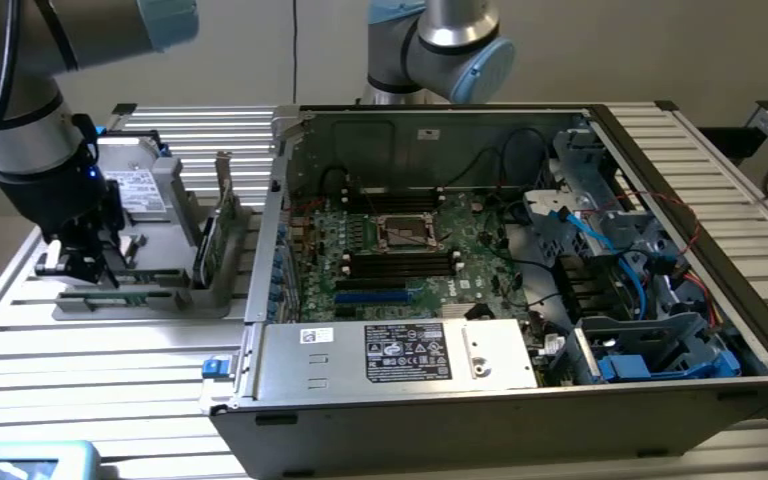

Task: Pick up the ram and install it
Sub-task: 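Pick up the ram and move it above insertion slot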

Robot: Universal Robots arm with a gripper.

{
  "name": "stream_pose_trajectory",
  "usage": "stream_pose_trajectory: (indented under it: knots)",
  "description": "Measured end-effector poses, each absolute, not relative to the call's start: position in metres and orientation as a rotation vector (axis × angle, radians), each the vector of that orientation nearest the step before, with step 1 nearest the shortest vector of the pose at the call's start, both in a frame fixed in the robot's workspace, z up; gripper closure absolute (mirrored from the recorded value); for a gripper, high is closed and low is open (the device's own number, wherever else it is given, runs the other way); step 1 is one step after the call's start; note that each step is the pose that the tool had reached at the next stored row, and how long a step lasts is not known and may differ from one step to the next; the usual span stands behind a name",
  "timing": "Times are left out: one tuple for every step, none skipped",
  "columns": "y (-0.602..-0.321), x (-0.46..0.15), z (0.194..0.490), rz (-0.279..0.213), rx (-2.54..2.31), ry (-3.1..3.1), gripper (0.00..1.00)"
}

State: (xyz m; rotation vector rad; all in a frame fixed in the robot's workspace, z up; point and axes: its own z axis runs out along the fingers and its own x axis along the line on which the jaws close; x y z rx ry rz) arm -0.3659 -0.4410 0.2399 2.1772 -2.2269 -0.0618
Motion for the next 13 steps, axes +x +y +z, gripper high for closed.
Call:
stream_pose_trajectory:
  knots:
    - [-0.441,-0.366,0.239,-0.059,2.179,-2.228,0.64]
    - [-0.441,-0.366,0.238,-0.055,2.180,-2.230,0.64]
    - [-0.441,-0.366,0.237,-0.051,2.182,-2.231,0.64]
    - [-0.441,-0.366,0.235,-0.049,2.182,-2.232,0.64]
    - [-0.441,-0.366,0.233,-0.049,2.183,-2.232,0.64]
    - [-0.441,-0.366,0.232,-0.048,2.183,-2.231,0.64]
    - [-0.441,-0.366,0.230,-0.048,2.183,-2.231,0.64]
    - [-0.441,-0.366,0.228,-0.048,2.183,-2.231,0.64]
    - [-0.441,-0.366,0.226,-0.048,2.183,-2.231,0.64]
    - [-0.441,-0.366,0.224,-0.047,2.184,-2.231,0.64]
    - [-0.441,-0.366,0.223,-0.046,2.184,-2.232,0.64]
    - [-0.441,-0.366,0.221,-0.045,2.184,-2.232,0.64]
    - [-0.441,-0.366,0.219,-0.044,2.185,-2.232,0.64]
